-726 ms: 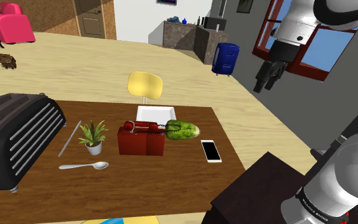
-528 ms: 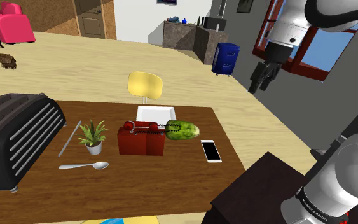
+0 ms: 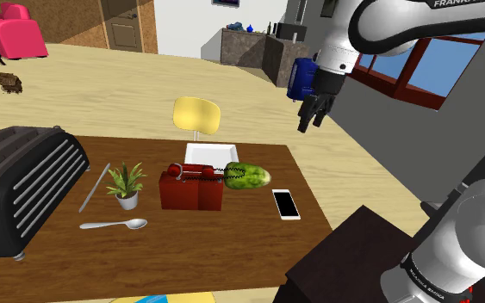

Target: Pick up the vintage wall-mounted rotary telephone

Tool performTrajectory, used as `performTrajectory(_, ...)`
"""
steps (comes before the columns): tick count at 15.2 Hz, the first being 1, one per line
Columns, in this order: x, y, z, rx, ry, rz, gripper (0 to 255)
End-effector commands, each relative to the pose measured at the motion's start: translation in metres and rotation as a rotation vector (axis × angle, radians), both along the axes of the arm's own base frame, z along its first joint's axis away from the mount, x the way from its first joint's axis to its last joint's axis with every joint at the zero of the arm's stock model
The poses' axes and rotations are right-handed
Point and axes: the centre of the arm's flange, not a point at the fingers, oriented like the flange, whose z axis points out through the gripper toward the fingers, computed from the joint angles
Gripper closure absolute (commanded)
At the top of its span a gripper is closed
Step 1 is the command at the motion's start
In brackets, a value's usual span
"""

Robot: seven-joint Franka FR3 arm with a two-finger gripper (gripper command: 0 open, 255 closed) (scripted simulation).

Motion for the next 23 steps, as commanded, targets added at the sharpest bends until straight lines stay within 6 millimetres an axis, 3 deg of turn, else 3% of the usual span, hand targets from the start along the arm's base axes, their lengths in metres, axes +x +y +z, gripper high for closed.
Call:
performTrajectory(1,0.018,0.015,-0.013,-0.001,0.003,0.028,0)
performTrajectory(12,0.119,0.103,-0.078,-0.005,0.021,0.181,0)
performTrajectory(23,0.205,0.204,-0.145,-0.010,0.040,0.333,0)
